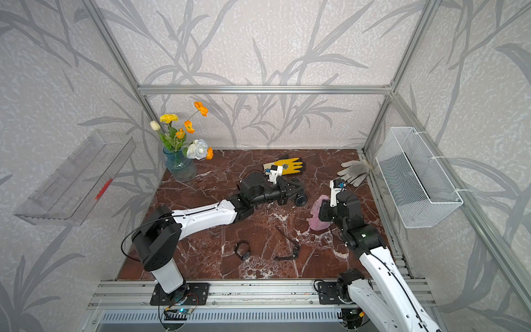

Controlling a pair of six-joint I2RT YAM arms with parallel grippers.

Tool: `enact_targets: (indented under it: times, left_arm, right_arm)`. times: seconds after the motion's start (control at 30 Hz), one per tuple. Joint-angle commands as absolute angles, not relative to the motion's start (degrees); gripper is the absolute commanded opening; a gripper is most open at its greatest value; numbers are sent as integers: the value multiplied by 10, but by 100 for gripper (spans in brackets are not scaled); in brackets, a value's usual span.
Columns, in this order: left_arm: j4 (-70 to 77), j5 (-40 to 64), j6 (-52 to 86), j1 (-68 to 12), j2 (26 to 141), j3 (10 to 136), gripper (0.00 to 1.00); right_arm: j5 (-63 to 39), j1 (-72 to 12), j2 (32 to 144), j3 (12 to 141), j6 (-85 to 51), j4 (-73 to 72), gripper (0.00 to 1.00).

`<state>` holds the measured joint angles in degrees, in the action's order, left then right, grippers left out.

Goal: Wipe the watch dial
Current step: Wipe the dirt from the watch dial.

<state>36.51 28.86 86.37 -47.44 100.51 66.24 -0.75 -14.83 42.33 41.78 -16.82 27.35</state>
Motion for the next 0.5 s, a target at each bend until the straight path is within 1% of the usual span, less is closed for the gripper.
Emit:
enact_targets:
  times: [0.0, 0.1, 0.17, 0.23, 0.33, 0.47]
  left_arm:
    - [429, 319, 911, -470, 1014, 667, 0]
    - [436, 320, 917, -470, 1022, 673, 0]
    - [436, 319, 917, -470, 1024, 676, 0]
    - [436, 316, 917, -471, 1026, 675, 0]
    - [437, 316, 918, -474, 1029, 674, 0]
    - [439, 310, 917, -480, 1029, 672, 0]
  right_arm:
    - [-95, -145, 402, 440, -159, 255, 0]
    - [-192, -145, 394, 431, -162, 221, 0]
    - [-231, -145, 383, 422, -182, 200, 0]
    - [-250, -146, 369, 412, -197, 181, 0]
    - [-250, -147, 348, 401, -205, 164, 0]
    - [-266, -147, 346, 393, -215, 148, 0]
